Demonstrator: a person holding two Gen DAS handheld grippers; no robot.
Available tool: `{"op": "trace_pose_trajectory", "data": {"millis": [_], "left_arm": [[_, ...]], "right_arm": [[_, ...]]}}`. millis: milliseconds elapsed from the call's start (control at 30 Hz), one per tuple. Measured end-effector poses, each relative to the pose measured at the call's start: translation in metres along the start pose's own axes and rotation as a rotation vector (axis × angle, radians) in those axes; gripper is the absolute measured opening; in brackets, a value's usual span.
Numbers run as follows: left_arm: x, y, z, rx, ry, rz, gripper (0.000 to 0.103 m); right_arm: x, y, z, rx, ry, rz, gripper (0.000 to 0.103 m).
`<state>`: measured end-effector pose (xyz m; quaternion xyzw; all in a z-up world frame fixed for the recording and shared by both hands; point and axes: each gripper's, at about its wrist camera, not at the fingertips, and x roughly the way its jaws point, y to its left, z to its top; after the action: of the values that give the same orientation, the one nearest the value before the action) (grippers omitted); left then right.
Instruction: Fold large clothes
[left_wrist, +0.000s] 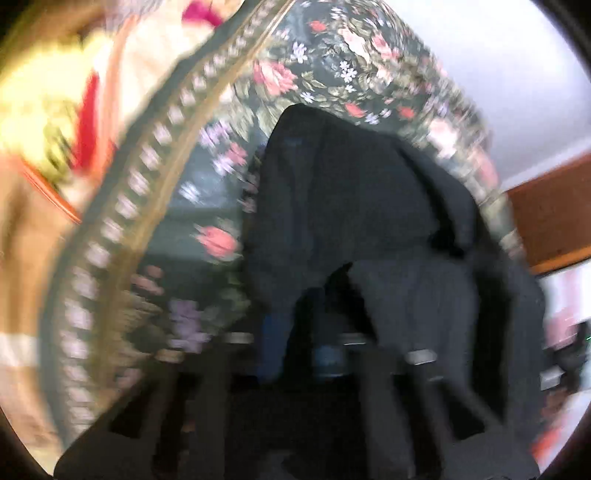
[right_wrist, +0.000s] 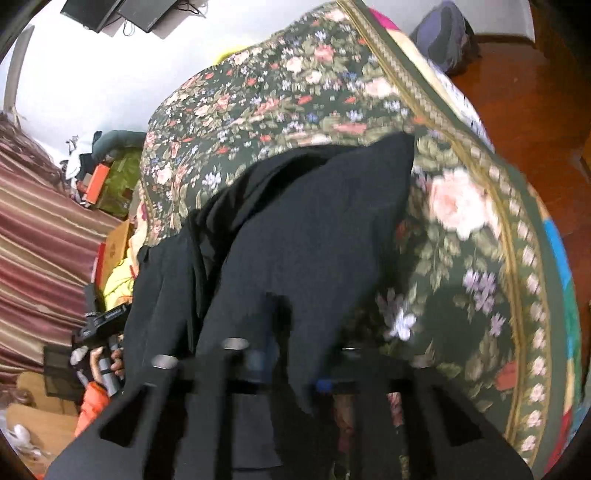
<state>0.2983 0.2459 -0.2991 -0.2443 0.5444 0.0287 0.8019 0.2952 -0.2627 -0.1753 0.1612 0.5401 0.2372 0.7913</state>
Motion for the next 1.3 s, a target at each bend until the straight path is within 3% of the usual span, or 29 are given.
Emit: {"op": "trace_pose_trajectory", "data": {"millis": [100, 267, 400, 567, 767, 900, 1100, 1233, 1300], "left_arm": [[-0.019, -0.011, -0.002, 0.065, -0.044, 0.055, 0.003], [-0.069, -0.016, 0.009, 0.080, -0.163, 0.029, 0.003], [-0.085, -0.022, 0.019, 0.110, -0.213, 0.036, 0.003], [-0.068, -0.019, 0.024, 0.124, -0.190, 0.100, 0.003], [-0.057, -0.022, 0.012, 0.130, -0.142, 0.171, 0.004], [-0.062, -0.021, -0.004, 0.129, -0.117, 0.144, 0.004], [-0.095, -0.029, -0.028, 0.141, -0.153, 0.145, 0.011], [-0.125, -0.042, -0.042, 0.184, -0.214, 0.208, 0.014], [-0.139, -0.046, -0.049, 0.194, -0.235, 0.213, 0.022]], "right_arm": [[-0.012, 0.017, 0.012, -0.054, -0.049, 0.009, 0.006], [-0.021, 0.055, 0.038, -0.166, -0.113, -0.005, 0.006], [-0.009, 0.062, 0.054, -0.194, -0.140, -0.045, 0.006], [0.013, 0.047, 0.059, -0.170, -0.121, -0.112, 0.006], [0.012, 0.033, 0.055, -0.104, -0.063, -0.150, 0.011], [-0.009, 0.039, 0.044, -0.094, -0.048, -0.146, 0.012], [-0.049, 0.064, 0.020, -0.186, -0.119, -0.172, 0.030], [-0.076, 0.084, -0.002, -0.256, -0.171, -0.197, 0.049], [-0.086, 0.093, -0.013, -0.294, -0.200, -0.214, 0.055]]}}
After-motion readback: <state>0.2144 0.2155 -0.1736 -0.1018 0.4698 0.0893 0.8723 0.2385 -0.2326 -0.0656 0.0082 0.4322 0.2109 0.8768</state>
